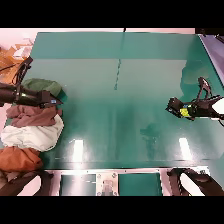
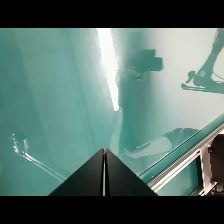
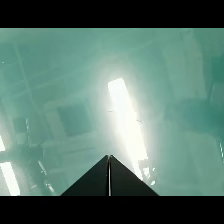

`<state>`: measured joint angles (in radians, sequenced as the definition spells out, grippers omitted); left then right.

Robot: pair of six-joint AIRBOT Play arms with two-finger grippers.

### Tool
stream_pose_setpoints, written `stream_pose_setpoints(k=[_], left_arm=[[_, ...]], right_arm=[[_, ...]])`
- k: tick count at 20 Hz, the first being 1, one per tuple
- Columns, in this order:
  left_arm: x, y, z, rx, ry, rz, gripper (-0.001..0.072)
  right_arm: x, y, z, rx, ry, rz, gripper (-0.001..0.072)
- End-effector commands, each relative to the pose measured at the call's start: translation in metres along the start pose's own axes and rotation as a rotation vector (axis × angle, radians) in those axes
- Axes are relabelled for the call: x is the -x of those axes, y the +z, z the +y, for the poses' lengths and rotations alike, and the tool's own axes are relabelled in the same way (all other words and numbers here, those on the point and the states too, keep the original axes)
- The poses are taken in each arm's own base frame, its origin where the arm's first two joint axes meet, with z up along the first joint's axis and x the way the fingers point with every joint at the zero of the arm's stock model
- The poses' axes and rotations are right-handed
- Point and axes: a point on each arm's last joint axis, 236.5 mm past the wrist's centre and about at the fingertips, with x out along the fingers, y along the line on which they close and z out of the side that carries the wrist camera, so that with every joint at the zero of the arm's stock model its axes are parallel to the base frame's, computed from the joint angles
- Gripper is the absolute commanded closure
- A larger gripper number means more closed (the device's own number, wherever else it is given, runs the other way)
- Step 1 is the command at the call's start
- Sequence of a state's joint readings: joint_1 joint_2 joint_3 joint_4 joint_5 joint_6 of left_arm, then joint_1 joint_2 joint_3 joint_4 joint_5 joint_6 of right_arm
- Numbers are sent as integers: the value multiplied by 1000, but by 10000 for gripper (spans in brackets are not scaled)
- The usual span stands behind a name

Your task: Fold the shirts.

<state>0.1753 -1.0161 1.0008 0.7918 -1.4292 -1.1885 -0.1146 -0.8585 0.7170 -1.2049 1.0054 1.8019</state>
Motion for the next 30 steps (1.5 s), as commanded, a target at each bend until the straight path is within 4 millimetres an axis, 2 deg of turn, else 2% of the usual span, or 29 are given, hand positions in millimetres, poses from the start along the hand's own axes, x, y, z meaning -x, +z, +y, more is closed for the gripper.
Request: stream_pose_setpoints(k=[1,14,17,19,20,21,22,24,25,26,27,30], left_arm=[[0,0,0,0,0,-1,685],[0,2,-2,1,-7,-7,685],[2,33,2,9,9,-143,685],[4,43,12,-18,53,-183,683],[7,51,28,-57,128,-214,464],[15,63,53,-72,240,-265,77],[31,82,85,-75,389,-347,-13],[71,112,132,-119,647,-483,-13],[82,120,148,-159,731,-502,-13],[81,122,166,-195,791,-471,-13],[70,118,184,-204,819,-415,-13],[21,99,236,-178,828,-250,-13]], right_arm=[[0,0,0,-1,0,0,690],[0,0,0,-1,1,0,690],[0,0,0,-1,0,0,690],[0,0,0,-1,0,0,690],[0,0,0,-1,0,0,690],[0,0,0,-1,0,0,690],[0,0,0,-1,0,0,690],[0,1,0,-1,1,-4,690],[0,1,0,-1,1,-5,690],[0,1,0,-1,2,-6,690],[0,4,1,-1,4,-16,690],[0,8,2,-1,8,-33,673]])
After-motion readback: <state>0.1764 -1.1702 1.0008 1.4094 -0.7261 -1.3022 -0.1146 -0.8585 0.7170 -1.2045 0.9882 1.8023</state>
